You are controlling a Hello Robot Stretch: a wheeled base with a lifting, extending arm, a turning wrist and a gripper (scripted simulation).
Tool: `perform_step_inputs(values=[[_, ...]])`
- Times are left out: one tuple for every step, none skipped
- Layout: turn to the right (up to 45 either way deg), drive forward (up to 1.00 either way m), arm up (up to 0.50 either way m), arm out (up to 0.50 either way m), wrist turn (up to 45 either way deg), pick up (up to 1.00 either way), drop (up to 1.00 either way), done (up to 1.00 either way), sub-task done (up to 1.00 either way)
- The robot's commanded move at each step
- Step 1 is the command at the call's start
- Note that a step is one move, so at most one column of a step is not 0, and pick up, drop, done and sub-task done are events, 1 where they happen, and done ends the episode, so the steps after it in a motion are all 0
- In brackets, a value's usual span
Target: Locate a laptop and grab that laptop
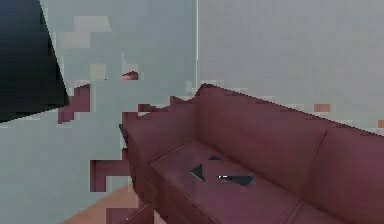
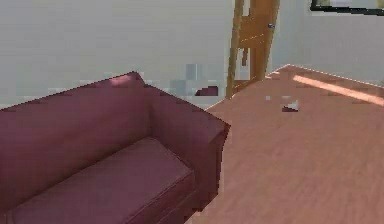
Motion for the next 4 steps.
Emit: perform_step_inputs(values=[[-45.0,0.0,0.0,0.0,0.0,0.0,0.0,0.0,0.0],[-30.0,0.0,0.0,0.0,0.0,0.0,0.0,0.0,0.0],[45.0,0.0,0.0,0.0,0.0,0.0,0.0,0.0,0.0],[45.0,0.0,0.0,0.0,0.0,0.0,0.0,0.0,0.0]])
